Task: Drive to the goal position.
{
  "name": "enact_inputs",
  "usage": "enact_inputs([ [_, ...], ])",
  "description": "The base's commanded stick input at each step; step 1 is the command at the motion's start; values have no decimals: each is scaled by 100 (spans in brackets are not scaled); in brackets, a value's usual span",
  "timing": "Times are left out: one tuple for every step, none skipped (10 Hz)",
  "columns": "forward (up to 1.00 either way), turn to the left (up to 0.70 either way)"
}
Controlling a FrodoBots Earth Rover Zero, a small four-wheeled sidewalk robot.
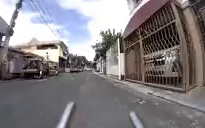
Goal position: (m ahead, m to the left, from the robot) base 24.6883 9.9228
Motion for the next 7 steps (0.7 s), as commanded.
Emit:
enact_inputs([
  [100,0],
  [100,0],
  [100,0],
  [100,0],
  [100,0],
  [100,0],
  [100,0],
])
